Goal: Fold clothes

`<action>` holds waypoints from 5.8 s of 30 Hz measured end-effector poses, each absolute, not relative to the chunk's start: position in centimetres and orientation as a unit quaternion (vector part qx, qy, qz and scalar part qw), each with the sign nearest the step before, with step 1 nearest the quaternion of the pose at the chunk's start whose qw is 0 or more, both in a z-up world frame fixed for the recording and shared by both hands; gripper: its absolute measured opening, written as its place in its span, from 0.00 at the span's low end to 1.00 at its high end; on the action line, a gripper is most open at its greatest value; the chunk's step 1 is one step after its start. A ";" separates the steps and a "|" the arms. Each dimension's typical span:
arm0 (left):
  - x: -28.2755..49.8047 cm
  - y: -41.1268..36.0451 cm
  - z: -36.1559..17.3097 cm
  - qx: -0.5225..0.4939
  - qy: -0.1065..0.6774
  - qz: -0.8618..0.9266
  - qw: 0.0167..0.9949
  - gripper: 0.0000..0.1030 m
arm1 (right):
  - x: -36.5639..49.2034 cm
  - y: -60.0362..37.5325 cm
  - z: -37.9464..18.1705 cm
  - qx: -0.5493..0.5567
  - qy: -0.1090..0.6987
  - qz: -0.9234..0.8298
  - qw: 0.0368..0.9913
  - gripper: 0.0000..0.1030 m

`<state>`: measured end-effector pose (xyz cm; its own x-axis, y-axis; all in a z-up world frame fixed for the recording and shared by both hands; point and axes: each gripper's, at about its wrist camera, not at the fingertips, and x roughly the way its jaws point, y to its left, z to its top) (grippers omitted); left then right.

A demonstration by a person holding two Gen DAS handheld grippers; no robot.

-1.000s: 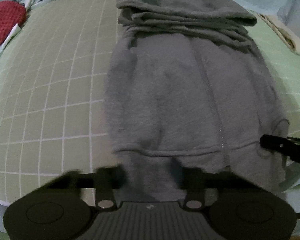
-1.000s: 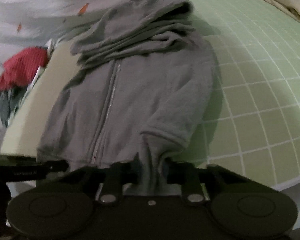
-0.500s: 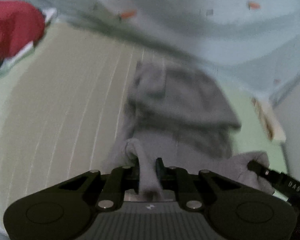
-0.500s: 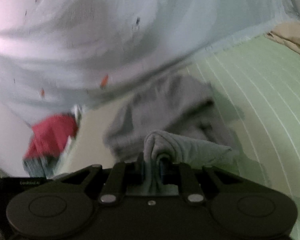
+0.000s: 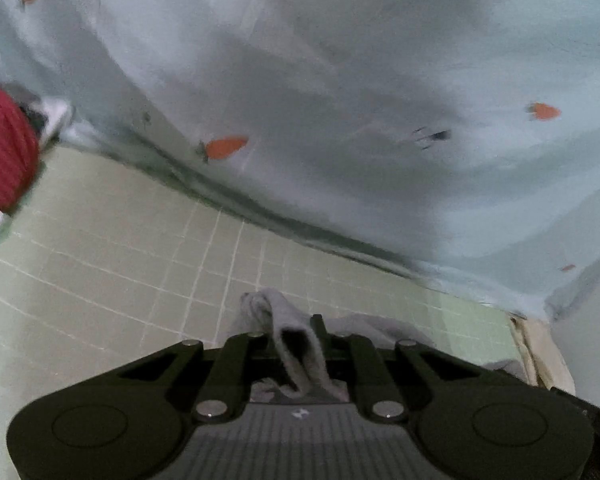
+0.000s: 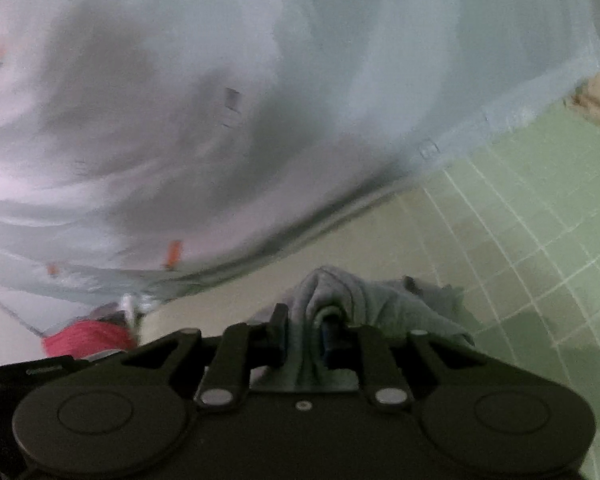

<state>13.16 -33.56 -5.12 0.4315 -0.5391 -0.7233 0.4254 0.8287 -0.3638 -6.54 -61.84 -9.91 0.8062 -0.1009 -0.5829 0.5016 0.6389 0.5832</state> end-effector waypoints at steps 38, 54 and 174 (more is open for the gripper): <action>15.6 -32.6 -12.0 -0.006 0.476 -0.195 0.858 0.80 | -0.9 -59.4 -12.6 0.140 0.308 -0.253 0.907 0.85; 18.8 -33.0 -10.9 -0.055 0.441 -0.199 0.874 0.77 | 2.8 -61.1 -9.7 0.126 0.255 -0.223 0.932 0.03; 17.3 -31.3 -18.9 -0.086 0.535 -0.289 0.789 0.91 | -2.3 -64.4 -18.4 0.361 0.360 -0.151 0.847 0.99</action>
<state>17.26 -31.29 -18.90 0.2596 -0.5481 -0.7951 0.3646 0.8180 -0.4449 -2.30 -64.39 -18.45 0.6949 0.0042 -0.7191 0.5164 0.6930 0.5031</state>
